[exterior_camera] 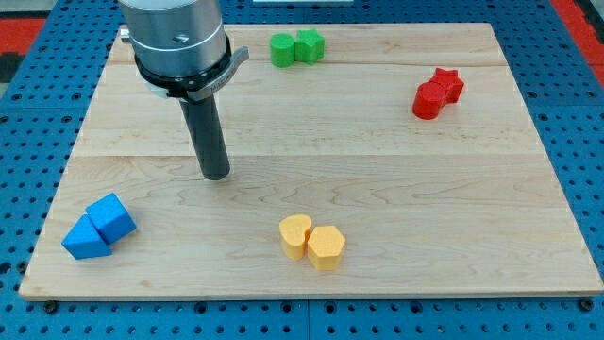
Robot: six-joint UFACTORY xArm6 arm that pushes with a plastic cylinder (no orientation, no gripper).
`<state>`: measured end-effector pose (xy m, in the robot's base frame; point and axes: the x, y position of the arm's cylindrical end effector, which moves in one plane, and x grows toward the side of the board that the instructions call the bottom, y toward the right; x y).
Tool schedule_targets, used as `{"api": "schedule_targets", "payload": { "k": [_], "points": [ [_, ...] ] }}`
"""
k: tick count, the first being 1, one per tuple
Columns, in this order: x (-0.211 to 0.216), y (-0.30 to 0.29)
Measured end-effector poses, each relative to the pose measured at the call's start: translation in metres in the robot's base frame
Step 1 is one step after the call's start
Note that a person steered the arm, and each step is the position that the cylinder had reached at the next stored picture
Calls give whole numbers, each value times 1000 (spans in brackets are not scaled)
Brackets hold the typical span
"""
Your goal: Push the red star slightly towards the top of the board
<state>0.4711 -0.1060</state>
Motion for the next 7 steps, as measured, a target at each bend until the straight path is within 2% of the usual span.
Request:
{"api": "schedule_targets", "payload": {
  "k": [1,2,3,5,6,7],
  "points": [
    [12,33],
    [0,125],
    [-21,190],
    [-70,262],
    [-74,280],
    [-106,296]
  ]
}}
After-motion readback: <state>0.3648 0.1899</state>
